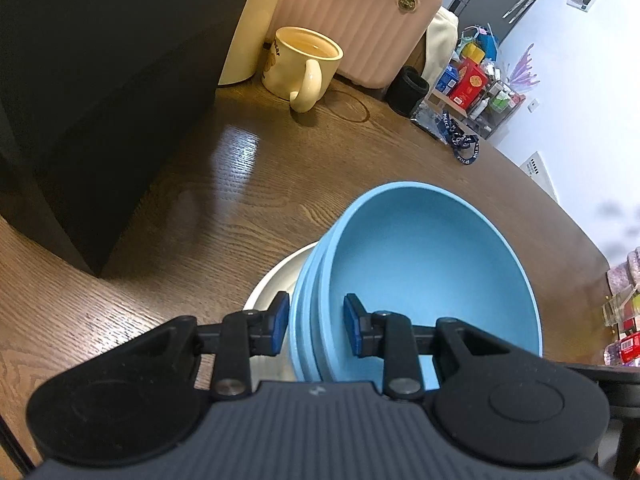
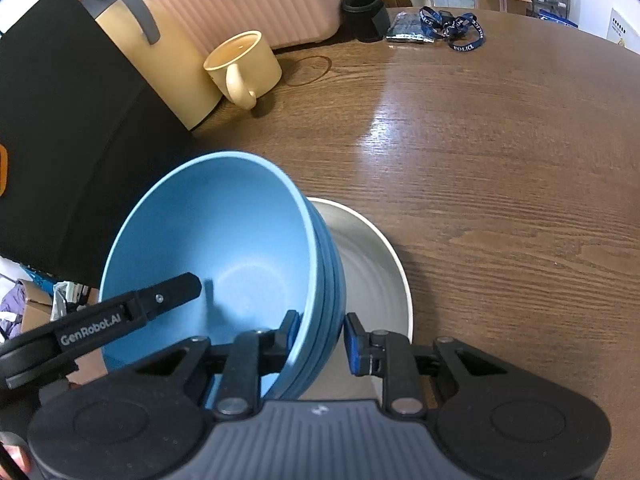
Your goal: Organize plates and bowls
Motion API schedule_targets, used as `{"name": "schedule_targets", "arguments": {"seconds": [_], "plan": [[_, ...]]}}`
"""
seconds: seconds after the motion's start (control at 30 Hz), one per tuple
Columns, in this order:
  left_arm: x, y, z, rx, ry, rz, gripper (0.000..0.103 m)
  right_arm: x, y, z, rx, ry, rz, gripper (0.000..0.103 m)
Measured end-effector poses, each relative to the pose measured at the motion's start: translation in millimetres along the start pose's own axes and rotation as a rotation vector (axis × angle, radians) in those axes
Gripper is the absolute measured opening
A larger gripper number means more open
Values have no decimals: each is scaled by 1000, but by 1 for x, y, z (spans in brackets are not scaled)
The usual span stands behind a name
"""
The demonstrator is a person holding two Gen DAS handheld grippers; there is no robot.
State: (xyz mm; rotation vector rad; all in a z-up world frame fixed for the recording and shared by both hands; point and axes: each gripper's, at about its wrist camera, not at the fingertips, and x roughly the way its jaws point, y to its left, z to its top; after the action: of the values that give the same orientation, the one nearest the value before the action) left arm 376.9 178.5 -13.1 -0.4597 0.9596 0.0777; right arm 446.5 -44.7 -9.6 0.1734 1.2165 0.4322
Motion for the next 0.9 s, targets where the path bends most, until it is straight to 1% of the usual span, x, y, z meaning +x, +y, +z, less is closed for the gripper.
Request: {"name": "schedule_targets", "arguments": {"seconds": [0.07, 0.13, 0.17, 0.2, 0.23, 0.27, 0.3, 0.33, 0.4, 0.47, 0.53, 0.57, 0.6, 0.7, 0.83, 0.9], "plan": [[0, 1, -1, -3, -4, -10, 32, 1, 1, 0, -9, 0, 4, 26], [-1, 0, -2, 8, -12, -21, 37, 0, 3, 1, -24, -10, 1, 29], [-2, -1, -3, 13, -18, -24, 46, -1, 5, 0, -39, -19, 1, 38], [-3, -1, -2, 19, -28, -21, 54, -4, 6, 0, -51, -31, 0, 55], [-5, -3, -3, 27, -42, -13, 58, -7, 9, -1, -64, -54, -8, 64], [-8, -3, -4, 32, -57, -6, 66, -11, 11, -2, -80, -75, -21, 74], [-11, -4, -5, 36, -74, -3, 72, -14, 12, -3, -97, -93, -33, 77], [-14, -4, -5, 39, -90, -4, 74, -18, 13, -5, -111, -111, -40, 77], [-21, -4, -8, 45, -118, 2, 85, -23, 13, -9, -121, -130, -36, 83], [-29, -5, -11, 60, -155, 8, 89, -31, 12, -14, -136, -163, -29, 85], [-38, -7, -15, 82, -193, 16, 96, -42, 10, -20, -148, -207, -25, 90], [-43, -7, -18, 90, -213, 14, 101, -47, 9, -24, -153, -226, -20, 98], [-49, -8, -21, 98, -235, 10, 103, -52, 8, -27, -157, -245, -14, 103], [-68, -10, -34, 123, -312, -1, 103, -70, 6, -42, -165, -322, 7, 103], [-93, -14, -54, 151, -407, -30, 103, -92, 0, -69, -170, -432, 10, 103], [-105, -16, -67, 169, -459, -35, 103, -101, -3, -84, -174, -471, 8, 103]]}}
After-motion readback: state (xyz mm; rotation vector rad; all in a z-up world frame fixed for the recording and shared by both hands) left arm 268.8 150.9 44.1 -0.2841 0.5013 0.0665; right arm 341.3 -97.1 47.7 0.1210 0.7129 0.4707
